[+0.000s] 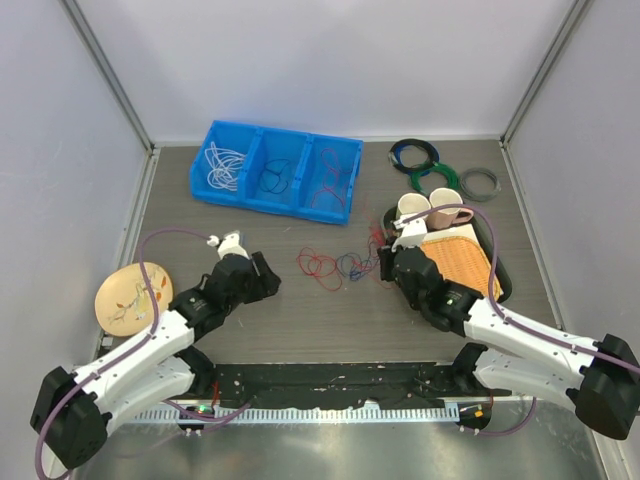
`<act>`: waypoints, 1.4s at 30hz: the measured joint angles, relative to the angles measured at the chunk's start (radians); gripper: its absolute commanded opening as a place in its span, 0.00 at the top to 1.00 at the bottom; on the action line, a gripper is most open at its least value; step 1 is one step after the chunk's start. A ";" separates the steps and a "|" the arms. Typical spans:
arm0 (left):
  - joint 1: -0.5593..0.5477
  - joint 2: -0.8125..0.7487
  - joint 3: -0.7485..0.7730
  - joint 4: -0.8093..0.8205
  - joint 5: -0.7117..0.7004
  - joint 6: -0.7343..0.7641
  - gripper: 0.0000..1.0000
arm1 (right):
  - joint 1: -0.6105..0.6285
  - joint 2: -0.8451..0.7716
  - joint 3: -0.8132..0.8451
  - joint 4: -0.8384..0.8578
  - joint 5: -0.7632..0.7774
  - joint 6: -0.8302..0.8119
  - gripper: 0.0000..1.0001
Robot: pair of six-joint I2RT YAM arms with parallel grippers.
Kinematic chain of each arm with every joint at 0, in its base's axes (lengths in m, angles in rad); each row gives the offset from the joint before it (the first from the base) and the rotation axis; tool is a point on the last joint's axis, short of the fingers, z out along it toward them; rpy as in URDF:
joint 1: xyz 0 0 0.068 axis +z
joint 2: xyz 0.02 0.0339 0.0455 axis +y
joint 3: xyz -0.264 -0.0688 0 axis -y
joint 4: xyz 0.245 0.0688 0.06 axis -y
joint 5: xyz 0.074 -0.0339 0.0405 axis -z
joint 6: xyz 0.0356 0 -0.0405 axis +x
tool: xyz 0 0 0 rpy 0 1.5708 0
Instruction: Untangle the cables
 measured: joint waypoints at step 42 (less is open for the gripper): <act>-0.177 0.408 0.111 0.680 0.602 0.483 0.63 | 0.000 -0.156 0.024 0.098 -0.483 0.064 0.99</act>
